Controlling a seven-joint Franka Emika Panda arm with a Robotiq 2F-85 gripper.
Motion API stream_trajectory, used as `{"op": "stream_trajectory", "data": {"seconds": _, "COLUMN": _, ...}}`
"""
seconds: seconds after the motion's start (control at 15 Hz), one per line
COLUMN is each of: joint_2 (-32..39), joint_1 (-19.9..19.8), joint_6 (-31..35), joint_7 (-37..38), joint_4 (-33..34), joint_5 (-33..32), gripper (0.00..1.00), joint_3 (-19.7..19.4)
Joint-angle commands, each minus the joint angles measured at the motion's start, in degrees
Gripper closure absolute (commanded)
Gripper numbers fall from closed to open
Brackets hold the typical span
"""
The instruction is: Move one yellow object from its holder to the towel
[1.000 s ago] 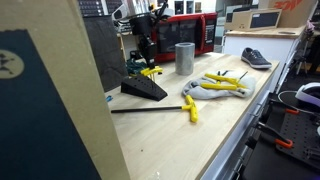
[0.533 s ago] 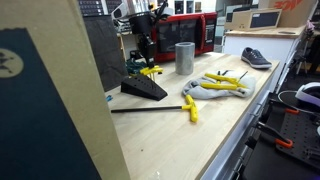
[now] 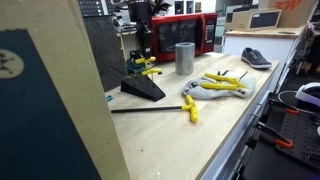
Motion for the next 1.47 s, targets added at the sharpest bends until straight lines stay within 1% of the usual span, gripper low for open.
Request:
{"op": "stream_trajectory", "data": {"seconds": 0.0, "joint_2": -5.5, "joint_1": -0.5, "joint_6": 4.1, "joint_7": 2.3, "joint_4": -3.8, "joint_5": 1.1, "gripper": 0.97, "joint_3": -0.7}}
{"op": "stream_trajectory", "data": {"seconds": 0.07, "joint_2": -6.5, "joint_1": -0.6, "joint_6": 5.0, "joint_7": 3.6, "joint_4": -4.3, "joint_5": 0.6, "gripper": 0.97, "joint_3": -1.0}}
{"op": "stream_trajectory", "data": {"seconds": 0.2, "joint_2": -7.8, "joint_1": -0.3, "joint_6": 4.4, "joint_7": 5.8, "joint_4": -4.3, "joint_5": -1.8, "gripper": 0.97, "joint_3": -2.0}}
{"op": "stream_trajectory", "data": {"seconds": 0.4, "joint_2": -9.7, "joint_1": 0.2, "joint_6": -0.9, "joint_7": 10.0, "joint_4": -4.4, "joint_5": -6.8, "gripper": 0.97, "joint_3": -3.5}}
{"op": "stream_trajectory", "data": {"seconds": 0.47, "joint_2": -10.4, "joint_1": 0.3, "joint_6": -2.7, "joint_7": 10.3, "joint_4": -4.7, "joint_5": -8.7, "gripper": 0.97, "joint_3": -3.7}}
{"op": "stream_trajectory", "data": {"seconds": 0.67, "joint_2": -11.7, "joint_1": 0.7, "joint_6": -7.6, "joint_7": 9.4, "joint_4": -5.4, "joint_5": -13.5, "gripper": 0.97, "joint_3": -3.6}}
{"op": "stream_trajectory", "data": {"seconds": 0.93, "joint_2": -13.7, "joint_1": 2.1, "joint_6": -15.2, "joint_7": 7.1, "joint_4": -7.8, "joint_5": -17.9, "gripper": 0.97, "joint_3": -2.4}}
{"op": "stream_trajectory", "data": {"seconds": 1.13, "joint_2": -14.7, "joint_1": 3.0, "joint_6": -18.9, "joint_7": 3.9, "joint_4": -10.4, "joint_5": -19.7, "gripper": 0.97, "joint_3": -1.4}}
{"op": "stream_trajectory", "data": {"seconds": 1.4, "joint_2": -16.2, "joint_1": 3.9, "joint_6": -21.5, "joint_7": -0.9, "joint_4": -15.9, "joint_5": -21.8, "gripper": 0.97, "joint_3": -0.4}}
